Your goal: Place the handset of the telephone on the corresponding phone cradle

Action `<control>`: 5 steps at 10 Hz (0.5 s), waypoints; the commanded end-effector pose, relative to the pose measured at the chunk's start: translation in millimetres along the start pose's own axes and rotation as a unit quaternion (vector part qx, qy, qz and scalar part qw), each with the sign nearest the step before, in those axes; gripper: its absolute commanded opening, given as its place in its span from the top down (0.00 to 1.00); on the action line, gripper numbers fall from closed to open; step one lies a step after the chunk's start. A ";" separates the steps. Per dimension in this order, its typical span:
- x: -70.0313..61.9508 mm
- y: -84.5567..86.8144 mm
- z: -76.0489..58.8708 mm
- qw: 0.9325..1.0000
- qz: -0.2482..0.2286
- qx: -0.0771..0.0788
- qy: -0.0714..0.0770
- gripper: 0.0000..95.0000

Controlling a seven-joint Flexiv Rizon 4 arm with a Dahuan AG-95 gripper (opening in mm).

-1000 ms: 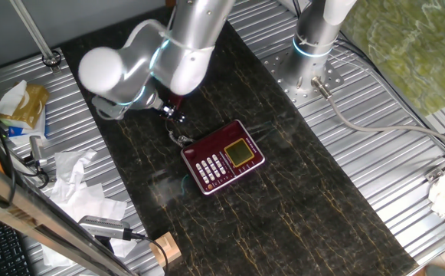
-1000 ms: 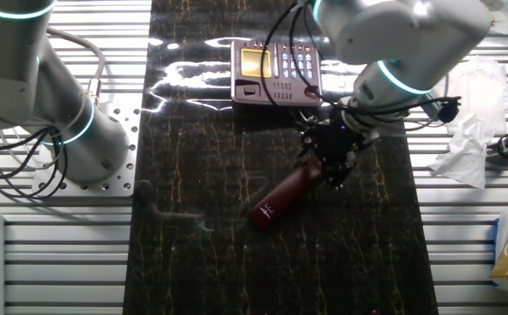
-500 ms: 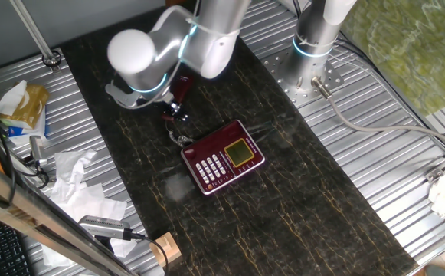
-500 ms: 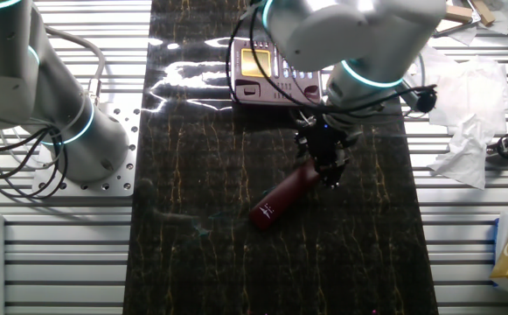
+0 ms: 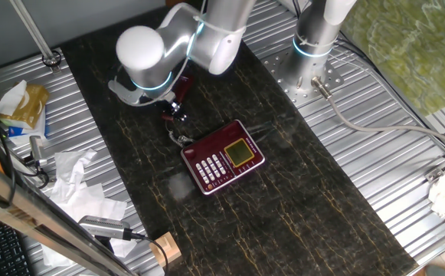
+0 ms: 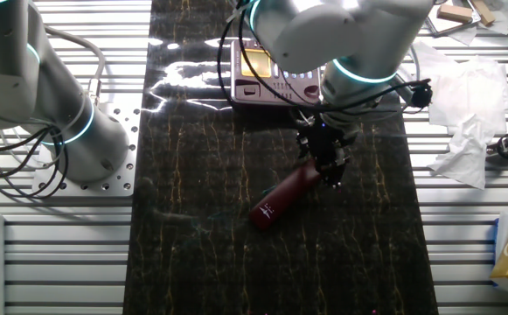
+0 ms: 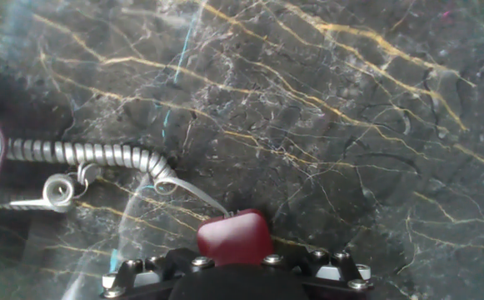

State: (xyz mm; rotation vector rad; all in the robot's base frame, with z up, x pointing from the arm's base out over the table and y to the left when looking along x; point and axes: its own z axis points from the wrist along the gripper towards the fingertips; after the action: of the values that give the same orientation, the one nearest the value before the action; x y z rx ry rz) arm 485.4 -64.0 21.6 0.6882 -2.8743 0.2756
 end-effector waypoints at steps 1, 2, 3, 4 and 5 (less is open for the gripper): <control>6.2 -4.6 -4.6 1.000 -0.005 -0.004 0.007 0.20; 9.9 -7.5 -6.7 1.000 -0.007 -0.005 0.008 0.20; 11.8 -9.0 -7.6 1.000 -0.007 -0.006 0.008 0.20; 17.4 -13.5 -9.9 1.000 -0.008 -0.007 0.008 0.20; 20.3 -16.0 -10.8 1.000 -0.009 -0.008 0.008 0.20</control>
State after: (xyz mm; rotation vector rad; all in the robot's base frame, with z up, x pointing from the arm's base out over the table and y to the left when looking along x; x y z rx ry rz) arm 474.6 -87.4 40.1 0.7078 -2.8519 0.2540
